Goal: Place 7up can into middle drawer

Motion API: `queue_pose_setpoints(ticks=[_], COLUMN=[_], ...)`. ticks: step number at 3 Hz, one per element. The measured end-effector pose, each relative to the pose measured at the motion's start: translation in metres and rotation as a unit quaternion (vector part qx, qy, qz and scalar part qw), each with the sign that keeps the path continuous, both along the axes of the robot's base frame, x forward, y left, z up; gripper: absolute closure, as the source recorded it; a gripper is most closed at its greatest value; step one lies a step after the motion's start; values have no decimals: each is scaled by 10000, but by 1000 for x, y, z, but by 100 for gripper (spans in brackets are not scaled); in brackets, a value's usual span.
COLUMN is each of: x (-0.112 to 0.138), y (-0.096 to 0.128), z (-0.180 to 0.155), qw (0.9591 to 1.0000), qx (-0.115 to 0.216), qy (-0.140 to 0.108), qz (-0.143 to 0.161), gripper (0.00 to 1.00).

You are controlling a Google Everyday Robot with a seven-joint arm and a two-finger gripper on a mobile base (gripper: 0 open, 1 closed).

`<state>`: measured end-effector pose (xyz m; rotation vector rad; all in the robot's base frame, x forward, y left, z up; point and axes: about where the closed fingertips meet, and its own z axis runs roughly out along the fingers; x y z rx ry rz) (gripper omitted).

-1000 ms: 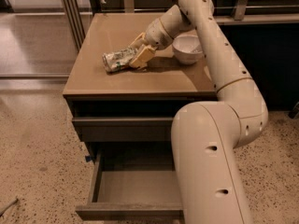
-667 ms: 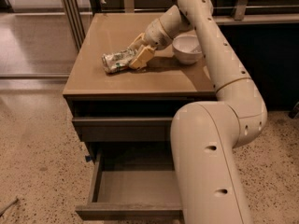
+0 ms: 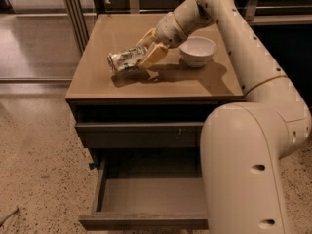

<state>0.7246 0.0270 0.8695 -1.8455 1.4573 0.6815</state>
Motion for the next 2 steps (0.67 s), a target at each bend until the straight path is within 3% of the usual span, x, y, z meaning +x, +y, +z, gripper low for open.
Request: queue_pose_setpoints(ticks=[1, 2], x=[-30, -73], y=[-20, -39], z=[35, 94], qw=[9992, 9932], qx=[223, 685], qy=[-301, -811], qz=[-146, -482], gripper=[100, 100])
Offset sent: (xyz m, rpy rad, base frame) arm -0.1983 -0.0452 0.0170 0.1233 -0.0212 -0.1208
